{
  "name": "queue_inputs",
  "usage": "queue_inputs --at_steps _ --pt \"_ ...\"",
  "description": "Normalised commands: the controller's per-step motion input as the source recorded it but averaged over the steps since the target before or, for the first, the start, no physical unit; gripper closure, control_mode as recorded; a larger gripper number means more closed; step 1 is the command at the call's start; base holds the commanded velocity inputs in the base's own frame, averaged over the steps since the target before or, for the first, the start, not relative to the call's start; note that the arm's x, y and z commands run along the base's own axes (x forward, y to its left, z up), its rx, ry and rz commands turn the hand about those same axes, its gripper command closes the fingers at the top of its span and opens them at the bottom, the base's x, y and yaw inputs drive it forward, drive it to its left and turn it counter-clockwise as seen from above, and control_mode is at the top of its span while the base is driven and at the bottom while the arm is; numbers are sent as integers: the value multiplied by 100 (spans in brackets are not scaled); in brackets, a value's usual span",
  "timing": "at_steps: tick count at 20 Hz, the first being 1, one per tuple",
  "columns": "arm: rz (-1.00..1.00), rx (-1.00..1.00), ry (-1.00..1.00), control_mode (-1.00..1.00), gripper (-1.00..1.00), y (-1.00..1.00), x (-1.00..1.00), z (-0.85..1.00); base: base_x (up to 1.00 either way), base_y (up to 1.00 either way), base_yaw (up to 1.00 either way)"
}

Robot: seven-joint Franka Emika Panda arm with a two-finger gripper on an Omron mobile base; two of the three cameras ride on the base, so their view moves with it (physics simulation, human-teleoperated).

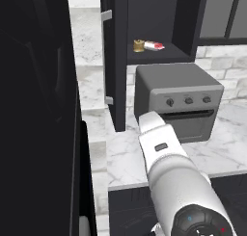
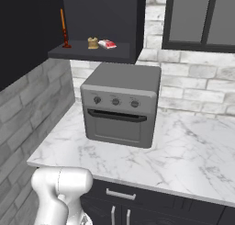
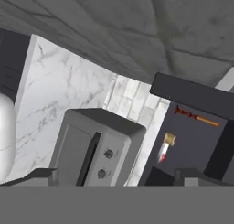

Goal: Pick the candle and candle from the dining table and place them in the open cabinet. Close the cabinet after placing the objects.

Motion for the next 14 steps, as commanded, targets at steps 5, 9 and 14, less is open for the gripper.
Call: queue_inputs --at_steps 5,9,14 --pt "0 0 0 -100 -100 31 0 4 0 0 0" --pt "2 0 -1 -100 -100 33 0 4 0 0 0" --pt "3 0 0 -100 -100 29 1 3 0 0 0"
